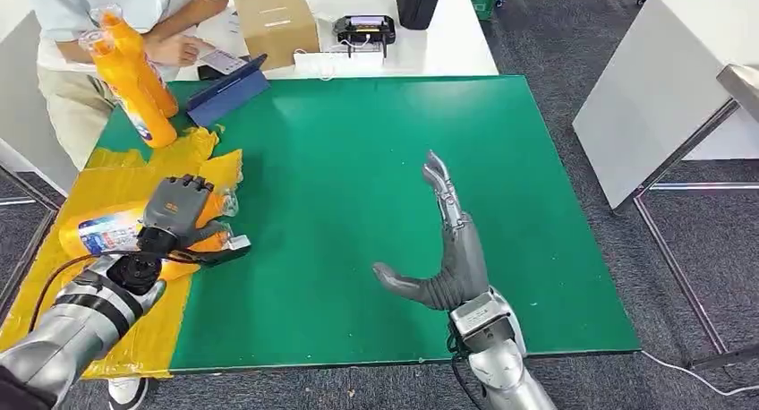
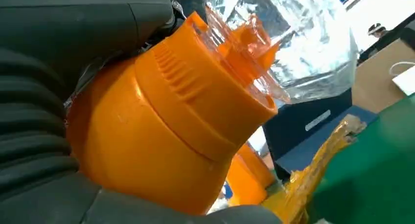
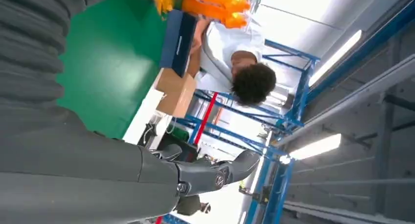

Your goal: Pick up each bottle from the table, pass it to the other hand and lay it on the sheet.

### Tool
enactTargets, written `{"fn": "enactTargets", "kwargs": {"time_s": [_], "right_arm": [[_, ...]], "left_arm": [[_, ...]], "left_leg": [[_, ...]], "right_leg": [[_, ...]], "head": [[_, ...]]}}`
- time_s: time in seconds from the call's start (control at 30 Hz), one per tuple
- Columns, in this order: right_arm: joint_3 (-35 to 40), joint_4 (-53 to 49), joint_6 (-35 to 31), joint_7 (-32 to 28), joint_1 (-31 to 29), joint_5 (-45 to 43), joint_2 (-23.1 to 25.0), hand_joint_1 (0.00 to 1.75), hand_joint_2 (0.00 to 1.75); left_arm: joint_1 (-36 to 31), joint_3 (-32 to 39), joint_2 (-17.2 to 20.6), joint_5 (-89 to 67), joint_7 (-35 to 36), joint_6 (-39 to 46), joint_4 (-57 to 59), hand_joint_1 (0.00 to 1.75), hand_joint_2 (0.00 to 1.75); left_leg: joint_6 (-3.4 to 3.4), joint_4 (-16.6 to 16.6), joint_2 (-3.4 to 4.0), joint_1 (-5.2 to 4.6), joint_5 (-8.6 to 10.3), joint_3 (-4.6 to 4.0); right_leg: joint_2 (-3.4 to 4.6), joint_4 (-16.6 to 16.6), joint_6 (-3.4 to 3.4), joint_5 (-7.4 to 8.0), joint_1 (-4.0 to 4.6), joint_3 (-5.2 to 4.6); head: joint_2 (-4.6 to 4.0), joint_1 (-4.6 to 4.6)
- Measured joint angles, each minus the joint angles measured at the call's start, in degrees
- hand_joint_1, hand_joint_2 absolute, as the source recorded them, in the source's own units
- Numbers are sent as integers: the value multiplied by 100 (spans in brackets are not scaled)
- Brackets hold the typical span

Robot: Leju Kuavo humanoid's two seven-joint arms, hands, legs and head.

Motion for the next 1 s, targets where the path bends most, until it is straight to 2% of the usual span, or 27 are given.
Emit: {"fn": "enactTargets", "kwargs": {"time_s": [0.03,0.47,0.87,1.0], "right_arm": [[0,0,26,-2,0,-11,-11,0,175],[11,26,100,7,-18,57,-61,0,175],[18,81,135,61,-45,96,-63,0,175],[17,81,94,61,-24,107,-72,0,175]], "left_arm": [[-20,81,-35,77,-107,0,92,0,175],[257,1262,-636,50,-834,308,738,0,175],[456,2004,-962,359,-1386,630,679,0,175],[683,2369,-1069,1141,-1947,1099,191,0,175]], "left_leg": [[0,0,0,0,0,1],[-1,0,-3,2,2,-1],[-1,0,-3,1,1,-4],[-1,1,-3,1,1,-4]], "right_leg": [[0,0,0,0,0,0],[-2,2,0,0,1,-2],[-2,2,0,0,1,-5],[-2,2,0,0,1,-6]], "head": [[0,0],[0,0],[0,-2],[0,-2]]}}
